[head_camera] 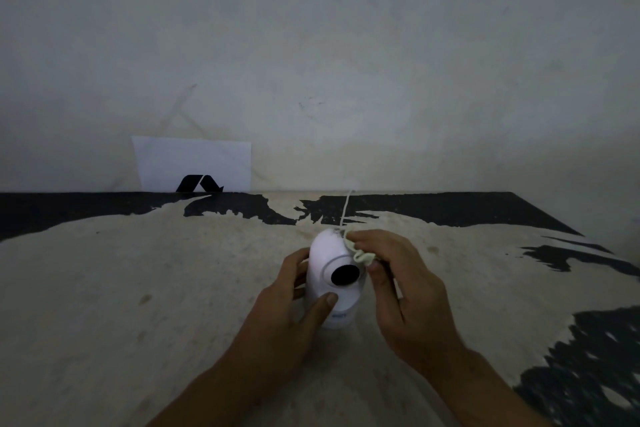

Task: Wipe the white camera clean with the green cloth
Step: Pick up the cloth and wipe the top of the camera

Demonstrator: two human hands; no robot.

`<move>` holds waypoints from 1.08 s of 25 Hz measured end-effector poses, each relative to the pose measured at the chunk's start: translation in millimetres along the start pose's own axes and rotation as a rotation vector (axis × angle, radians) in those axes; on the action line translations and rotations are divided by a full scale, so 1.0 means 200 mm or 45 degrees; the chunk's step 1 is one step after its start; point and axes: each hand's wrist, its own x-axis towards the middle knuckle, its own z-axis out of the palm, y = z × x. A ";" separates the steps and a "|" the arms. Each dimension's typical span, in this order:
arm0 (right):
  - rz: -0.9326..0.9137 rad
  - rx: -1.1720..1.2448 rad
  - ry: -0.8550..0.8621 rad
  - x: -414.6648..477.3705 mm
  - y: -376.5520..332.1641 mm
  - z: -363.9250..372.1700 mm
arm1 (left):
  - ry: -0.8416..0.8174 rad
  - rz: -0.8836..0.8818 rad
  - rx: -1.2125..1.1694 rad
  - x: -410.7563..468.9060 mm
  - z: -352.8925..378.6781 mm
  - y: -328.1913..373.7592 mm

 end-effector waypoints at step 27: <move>-0.414 -0.592 -0.137 0.00 -0.06 0.05 | -0.024 -0.067 -0.022 0.00 -0.01 0.02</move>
